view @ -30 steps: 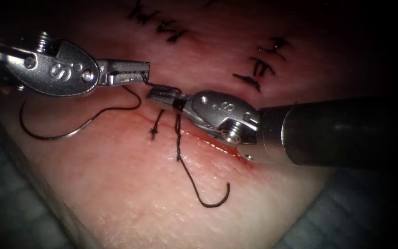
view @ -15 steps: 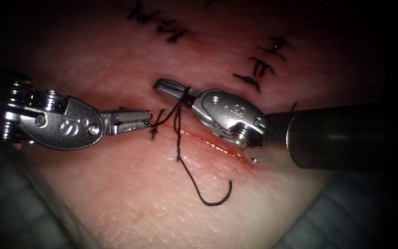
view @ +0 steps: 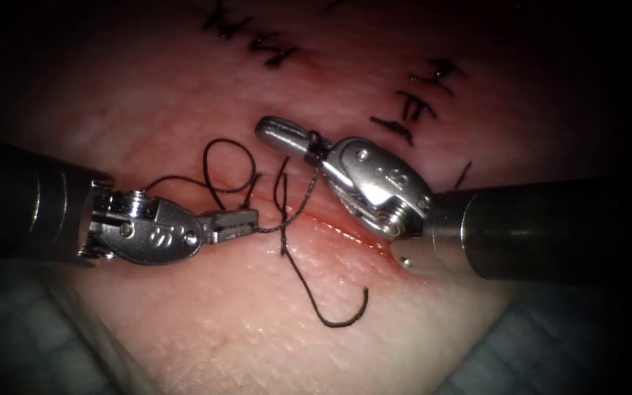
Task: Wound Closure
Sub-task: Wrap the suture around the right tool clockwise using the left tool
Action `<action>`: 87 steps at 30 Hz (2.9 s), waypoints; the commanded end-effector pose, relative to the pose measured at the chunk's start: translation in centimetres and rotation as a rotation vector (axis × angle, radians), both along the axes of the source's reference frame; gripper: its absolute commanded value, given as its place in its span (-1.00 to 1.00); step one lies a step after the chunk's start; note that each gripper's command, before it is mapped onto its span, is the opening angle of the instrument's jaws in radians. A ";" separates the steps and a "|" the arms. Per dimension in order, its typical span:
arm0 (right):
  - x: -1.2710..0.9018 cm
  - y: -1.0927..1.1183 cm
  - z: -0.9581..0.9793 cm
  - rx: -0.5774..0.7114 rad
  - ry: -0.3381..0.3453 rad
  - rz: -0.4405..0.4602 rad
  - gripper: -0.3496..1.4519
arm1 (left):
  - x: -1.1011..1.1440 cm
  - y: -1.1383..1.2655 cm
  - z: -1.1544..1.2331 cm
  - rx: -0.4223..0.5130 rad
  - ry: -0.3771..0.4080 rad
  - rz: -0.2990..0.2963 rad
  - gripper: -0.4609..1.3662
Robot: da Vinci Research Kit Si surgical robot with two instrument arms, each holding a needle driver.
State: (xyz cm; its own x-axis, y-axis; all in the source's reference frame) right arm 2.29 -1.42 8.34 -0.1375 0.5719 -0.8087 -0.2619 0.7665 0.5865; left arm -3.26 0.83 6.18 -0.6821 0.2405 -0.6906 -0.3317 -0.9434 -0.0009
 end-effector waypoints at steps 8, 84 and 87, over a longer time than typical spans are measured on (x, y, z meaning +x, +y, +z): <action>-0.21 0.03 0.26 0.004 0.128 -0.161 -1.00 | -0.05 0.12 0.26 0.009 -0.016 0.013 -0.88; -0.03 -0.18 0.17 -0.615 0.383 -1.320 0.24 | -0.20 0.16 0.51 0.023 -0.036 0.046 -0.88; -0.08 -0.19 0.17 -0.622 0.373 -1.309 0.39 | -0.20 0.16 0.48 0.025 -0.037 0.046 -0.88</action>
